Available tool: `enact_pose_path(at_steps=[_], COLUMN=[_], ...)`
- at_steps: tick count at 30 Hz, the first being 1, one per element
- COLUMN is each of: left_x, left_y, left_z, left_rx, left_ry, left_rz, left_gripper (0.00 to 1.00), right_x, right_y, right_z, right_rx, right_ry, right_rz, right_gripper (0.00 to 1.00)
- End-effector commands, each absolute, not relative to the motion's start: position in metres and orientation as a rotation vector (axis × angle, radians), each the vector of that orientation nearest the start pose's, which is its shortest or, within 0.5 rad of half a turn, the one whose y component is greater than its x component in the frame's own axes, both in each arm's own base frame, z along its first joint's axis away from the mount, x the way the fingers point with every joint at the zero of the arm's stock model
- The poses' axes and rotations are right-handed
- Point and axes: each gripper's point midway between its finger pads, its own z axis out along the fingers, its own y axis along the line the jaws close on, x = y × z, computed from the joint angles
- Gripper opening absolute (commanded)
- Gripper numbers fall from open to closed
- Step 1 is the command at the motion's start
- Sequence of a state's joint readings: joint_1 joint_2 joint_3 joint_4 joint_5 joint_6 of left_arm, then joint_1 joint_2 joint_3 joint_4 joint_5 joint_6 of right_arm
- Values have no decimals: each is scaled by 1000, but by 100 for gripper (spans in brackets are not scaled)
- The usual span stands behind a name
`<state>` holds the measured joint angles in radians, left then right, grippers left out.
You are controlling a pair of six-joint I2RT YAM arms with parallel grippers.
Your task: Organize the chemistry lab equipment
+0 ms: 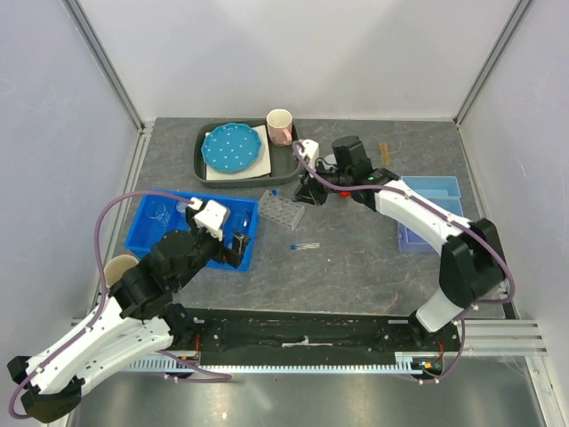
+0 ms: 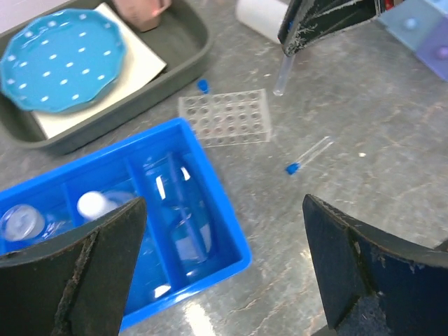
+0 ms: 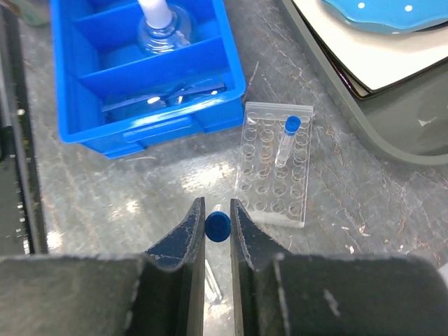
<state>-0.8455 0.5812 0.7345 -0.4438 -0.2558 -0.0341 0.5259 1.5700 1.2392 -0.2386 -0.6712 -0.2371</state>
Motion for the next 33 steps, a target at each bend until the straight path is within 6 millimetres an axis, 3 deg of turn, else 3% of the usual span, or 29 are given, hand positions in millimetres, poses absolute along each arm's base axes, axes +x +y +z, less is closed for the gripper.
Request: enact_pose_path(at_steps=[1,7,16,28,33], left_x=[214,212,210,210,210], left_y=[-123,-116,-113,-112,-112], left_z=[254,261,264,264,264], left_rx=[421,382,371,368,369], left_ry=[1721,1681,1668,1665,1666], left_rz=[-192,-204,-207,-211,-211], left_gripper=[99,100,100,100,100], right_x=[363,382,408,404,402], right_y=[326,342,354,358,360], right_z=[207,172,153,120,115], right_rx=[-1155,-1172,-1177,-1201,-1200], right_ry=[1691,1757,1802,1872,1884], right_rz=[739,675,615,632,654], right_gripper=[16,17,18,18,19])
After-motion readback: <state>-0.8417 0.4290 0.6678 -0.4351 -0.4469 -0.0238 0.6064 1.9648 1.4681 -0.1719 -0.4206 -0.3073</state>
